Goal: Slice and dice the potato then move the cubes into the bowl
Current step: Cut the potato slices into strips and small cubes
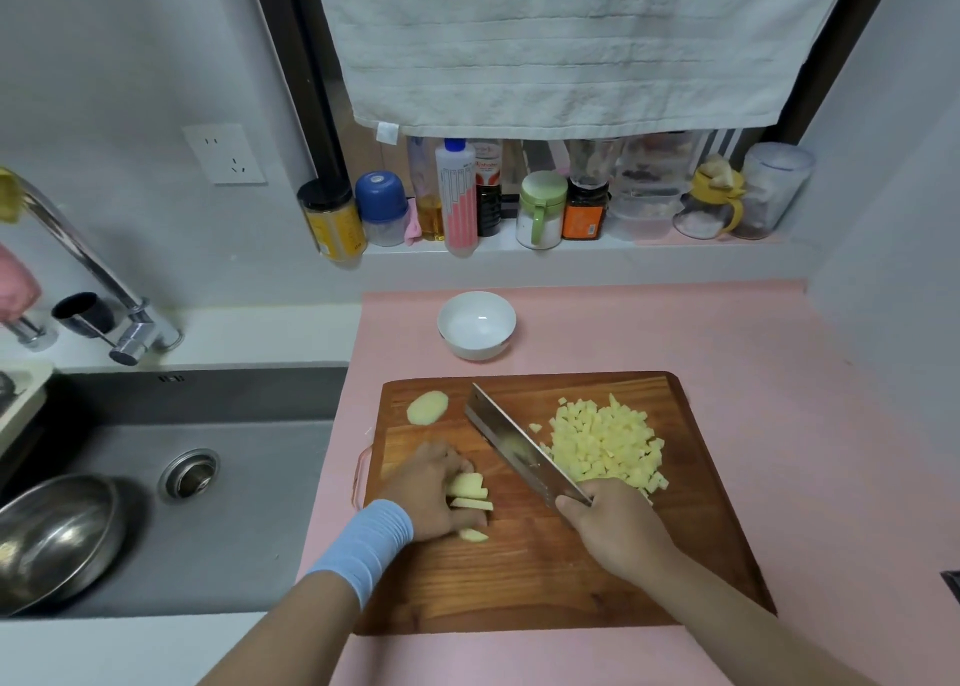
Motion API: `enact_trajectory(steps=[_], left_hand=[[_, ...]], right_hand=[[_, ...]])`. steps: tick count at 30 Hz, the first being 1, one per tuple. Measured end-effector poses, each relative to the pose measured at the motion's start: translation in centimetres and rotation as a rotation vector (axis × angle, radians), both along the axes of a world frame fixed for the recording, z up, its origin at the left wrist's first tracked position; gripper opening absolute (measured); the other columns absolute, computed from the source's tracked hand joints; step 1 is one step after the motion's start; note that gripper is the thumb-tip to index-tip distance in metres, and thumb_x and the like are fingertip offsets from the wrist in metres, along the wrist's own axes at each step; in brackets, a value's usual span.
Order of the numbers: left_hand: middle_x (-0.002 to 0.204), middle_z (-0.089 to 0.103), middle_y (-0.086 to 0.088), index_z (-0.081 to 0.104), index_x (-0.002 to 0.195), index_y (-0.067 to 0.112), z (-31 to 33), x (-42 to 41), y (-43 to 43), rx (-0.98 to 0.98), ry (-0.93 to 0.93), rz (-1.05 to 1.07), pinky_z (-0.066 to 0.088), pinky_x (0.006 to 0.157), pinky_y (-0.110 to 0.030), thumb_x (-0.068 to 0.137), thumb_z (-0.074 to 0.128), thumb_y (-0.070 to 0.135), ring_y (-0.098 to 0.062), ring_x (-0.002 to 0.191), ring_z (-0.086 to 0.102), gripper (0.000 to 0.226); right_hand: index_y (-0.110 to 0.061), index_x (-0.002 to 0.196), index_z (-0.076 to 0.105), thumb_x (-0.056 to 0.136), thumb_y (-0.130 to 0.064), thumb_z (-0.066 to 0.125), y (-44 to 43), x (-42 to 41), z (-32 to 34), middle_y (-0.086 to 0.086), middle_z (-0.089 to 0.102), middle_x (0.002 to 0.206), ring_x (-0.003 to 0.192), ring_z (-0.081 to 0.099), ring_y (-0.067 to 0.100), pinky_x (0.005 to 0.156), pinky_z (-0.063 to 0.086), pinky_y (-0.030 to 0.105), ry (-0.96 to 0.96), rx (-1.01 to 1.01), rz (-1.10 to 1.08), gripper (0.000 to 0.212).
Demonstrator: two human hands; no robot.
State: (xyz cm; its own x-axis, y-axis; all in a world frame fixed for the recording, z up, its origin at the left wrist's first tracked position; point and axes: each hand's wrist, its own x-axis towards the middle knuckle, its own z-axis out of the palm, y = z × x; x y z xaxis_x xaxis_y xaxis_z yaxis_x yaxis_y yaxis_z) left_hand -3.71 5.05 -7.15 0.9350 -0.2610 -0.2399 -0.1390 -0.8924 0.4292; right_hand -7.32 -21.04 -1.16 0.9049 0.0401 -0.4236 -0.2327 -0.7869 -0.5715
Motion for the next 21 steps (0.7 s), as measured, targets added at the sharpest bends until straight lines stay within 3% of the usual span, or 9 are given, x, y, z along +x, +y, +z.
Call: enact_trajectory(steps=[2, 3, 8, 12, 15, 19, 21], left_hand=[[0.123, 0.039, 0.016, 0.047, 0.133, 0.037, -0.4, -0.9, 0.3, 0.086, -0.012, -0.08, 0.037, 0.094, -0.027, 0.055, 0.07, 0.079, -0.006, 0.114, 0.034, 0.092], [0.124, 0.039, 0.015, 0.046, 0.135, 0.036, -0.7, -1.2, 0.3, 0.089, -0.029, -0.08, 0.036, 0.097, -0.027, 0.057, 0.072, 0.076, -0.007, 0.114, 0.034, 0.093], [0.12, 0.048, 0.008, 0.056, 0.126, 0.027, -2.4, -3.2, -1.3, 0.011, -0.129, 0.147, 0.036, 0.103, -0.029, 0.076, 0.071, 0.064, -0.012, 0.116, 0.04, 0.064], [0.119, 0.049, 0.004, 0.057, 0.127, 0.024, -3.2, -4.4, -3.4, -0.022, -0.201, 0.344, 0.032, 0.102, -0.024, 0.081, 0.067, 0.063, -0.016, 0.115, 0.039, 0.061], [0.119, 0.049, 0.003, 0.054, 0.13, 0.024, -3.3, -4.6, -2.7, -0.053, -0.202, 0.311, 0.035, 0.104, -0.028, 0.078, 0.067, 0.063, -0.016, 0.114, 0.04, 0.066], [0.113, 0.048, 0.008, 0.055, 0.131, 0.019, -4.0, -5.0, -0.7, -0.189, -0.195, 0.25, 0.038, 0.104, -0.031, 0.079, 0.074, 0.037, -0.013, 0.111, 0.042, 0.058], [0.106, 0.049, 0.011, 0.06, 0.123, 0.017, -4.1, -5.4, -1.0, -0.253, -0.235, 0.303, 0.04, 0.098, -0.03, 0.079, 0.08, 0.026, -0.012, 0.103, 0.043, 0.049]], right_hand=[[-0.03, 0.063, 0.055, 0.099, -0.039, 0.058, 0.5, -0.4, -0.4, -0.008, 0.056, 0.051, 0.048, 0.053, 0.008, 0.049, 0.036, 0.025, 0.023, -0.011, 0.006, 0.037], [-0.03, 0.067, 0.059, 0.099, -0.04, 0.058, 0.7, -0.6, -0.5, -0.008, 0.059, 0.054, 0.05, 0.056, 0.009, 0.049, 0.038, 0.025, 0.032, -0.016, 0.008, 0.034], [-0.031, 0.082, 0.067, 0.1, -0.042, 0.056, 1.2, -1.1, -0.8, -0.005, 0.067, 0.061, 0.059, 0.066, 0.011, 0.054, 0.048, 0.029, 0.043, -0.047, 0.018, 0.024], [-0.028, 0.091, 0.071, 0.101, -0.042, 0.054, 1.3, -1.4, -0.6, -0.005, 0.068, 0.064, 0.062, 0.067, 0.011, 0.06, 0.054, 0.031, 0.041, -0.064, 0.03, 0.024], [-0.029, 0.096, 0.071, 0.102, -0.043, 0.051, 1.4, -1.9, -0.3, -0.007, 0.067, 0.066, 0.065, 0.065, 0.01, 0.059, 0.051, 0.029, 0.048, -0.076, 0.056, 0.025], [-0.029, 0.096, 0.072, 0.102, -0.042, 0.049, 1.7, -2.3, 0.1, -0.009, 0.069, 0.071, 0.069, 0.065, 0.008, 0.062, 0.05, 0.027, 0.046, -0.099, 0.079, 0.027], [-0.027, 0.083, 0.068, 0.102, -0.042, 0.049, 2.0, -2.4, 0.1, -0.009, 0.065, 0.066, 0.063, 0.062, 0.009, 0.059, 0.048, 0.029, 0.05, -0.105, 0.093, 0.03]])
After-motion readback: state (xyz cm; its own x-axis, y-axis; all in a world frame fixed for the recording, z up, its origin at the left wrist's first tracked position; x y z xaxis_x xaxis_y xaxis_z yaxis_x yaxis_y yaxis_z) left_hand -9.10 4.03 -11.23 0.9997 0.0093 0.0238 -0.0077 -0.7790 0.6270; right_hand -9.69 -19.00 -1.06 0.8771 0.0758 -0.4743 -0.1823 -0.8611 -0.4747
